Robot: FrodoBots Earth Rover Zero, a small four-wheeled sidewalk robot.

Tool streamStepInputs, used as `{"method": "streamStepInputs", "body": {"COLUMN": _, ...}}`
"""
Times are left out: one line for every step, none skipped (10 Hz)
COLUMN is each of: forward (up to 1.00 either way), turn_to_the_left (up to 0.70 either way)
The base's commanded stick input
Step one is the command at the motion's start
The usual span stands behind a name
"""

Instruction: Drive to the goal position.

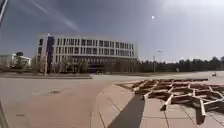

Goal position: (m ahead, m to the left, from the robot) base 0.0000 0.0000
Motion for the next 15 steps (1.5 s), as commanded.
{"method": "streamStepInputs", "body": {"forward": 0.05, "turn_to_the_left": 0.00}}
{"method": "streamStepInputs", "body": {"forward": 0.05, "turn_to_the_left": 0.00}}
{"method": "streamStepInputs", "body": {"forward": 0.05, "turn_to_the_left": 0.00}}
{"method": "streamStepInputs", "body": {"forward": 0.05, "turn_to_the_left": 0.00}}
{"method": "streamStepInputs", "body": {"forward": 0.05, "turn_to_the_left": 0.00}}
{"method": "streamStepInputs", "body": {"forward": 0.05, "turn_to_the_left": 0.00}}
{"method": "streamStepInputs", "body": {"forward": 0.05, "turn_to_the_left": 0.00}}
{"method": "streamStepInputs", "body": {"forward": 0.05, "turn_to_the_left": 0.00}}
{"method": "streamStepInputs", "body": {"forward": 0.05, "turn_to_the_left": 0.00}}
{"method": "streamStepInputs", "body": {"forward": 0.05, "turn_to_the_left": 0.00}}
{"method": "streamStepInputs", "body": {"forward": 0.05, "turn_to_the_left": 0.00}}
{"method": "streamStepInputs", "body": {"forward": 0.05, "turn_to_the_left": 0.00}}
{"method": "streamStepInputs", "body": {"forward": 0.05, "turn_to_the_left": 0.00}}
{"method": "streamStepInputs", "body": {"forward": 0.05, "turn_to_the_left": 0.00}}
{"method": "streamStepInputs", "body": {"forward": 0.05, "turn_to_the_left": 0.00}}
